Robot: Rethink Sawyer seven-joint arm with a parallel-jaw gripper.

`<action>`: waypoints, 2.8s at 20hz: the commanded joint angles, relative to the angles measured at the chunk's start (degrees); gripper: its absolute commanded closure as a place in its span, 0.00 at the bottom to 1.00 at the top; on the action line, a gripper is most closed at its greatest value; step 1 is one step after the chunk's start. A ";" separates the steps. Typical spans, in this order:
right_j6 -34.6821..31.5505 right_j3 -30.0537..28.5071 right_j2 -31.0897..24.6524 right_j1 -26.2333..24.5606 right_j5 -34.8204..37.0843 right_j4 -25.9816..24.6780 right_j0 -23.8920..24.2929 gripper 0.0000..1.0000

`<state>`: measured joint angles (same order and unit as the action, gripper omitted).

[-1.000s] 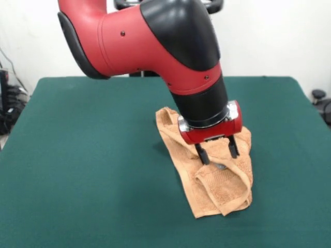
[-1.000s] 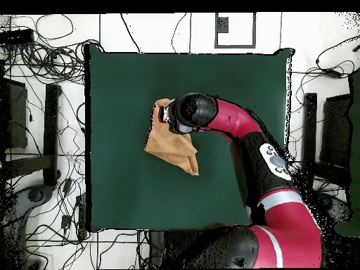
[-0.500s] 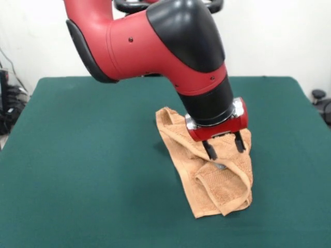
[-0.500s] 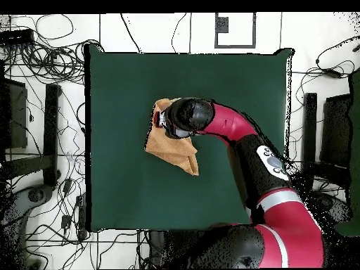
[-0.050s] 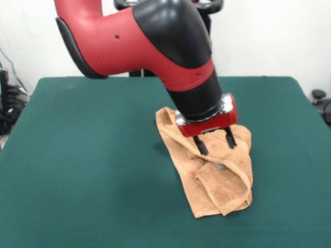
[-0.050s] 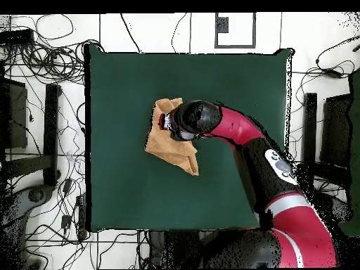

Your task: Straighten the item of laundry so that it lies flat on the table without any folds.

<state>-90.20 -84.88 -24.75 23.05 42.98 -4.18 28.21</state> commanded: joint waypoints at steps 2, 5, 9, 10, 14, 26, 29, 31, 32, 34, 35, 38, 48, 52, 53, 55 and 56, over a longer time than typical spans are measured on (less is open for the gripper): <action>3.43 -4.18 -4.26 2.62 2.51 -1.45 2.12 0.00; 4.29 -3.77 -4.04 2.46 3.22 -2.20 2.54 0.00; 5.04 -3.81 -4.29 1.52 2.68 -3.38 2.93 0.00; 5.18 -3.50 -4.47 1.16 2.83 -3.43 2.98 0.00; 5.48 -3.50 -4.39 0.94 3.20 -3.88 3.01 0.00; 7.39 -4.83 -5.96 -1.38 3.01 -4.80 4.39 0.00; 6.81 -4.71 -5.54 -1.23 3.83 -5.41 4.24 0.00; 6.85 -4.44 -5.32 -1.57 3.94 -5.85 4.20 0.00; 7.03 -4.45 -5.35 -1.88 3.98 -5.90 4.33 0.00; 7.45 -4.56 -5.50 -2.51 4.17 -5.92 4.70 0.00; 7.60 -4.60 -5.65 -3.01 4.68 -5.63 4.95 0.00; 8.40 -4.91 -6.17 -3.53 5.39 -5.44 5.53 0.00; 9.36 -5.03 -7.57 -4.57 7.53 -5.67 6.10 0.00; 9.23 -5.71 -7.69 -4.20 8.57 -5.77 6.38 0.00; 9.12 -5.84 -7.76 -4.10 8.97 -5.66 6.48 0.00; 8.96 -6.71 -8.02 -3.78 8.95 -5.57 6.89 0.00; 8.86 -6.81 -8.16 -3.69 9.06 -5.49 6.92 0.00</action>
<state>-90.20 -86.19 -26.65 20.67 45.91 -7.65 35.08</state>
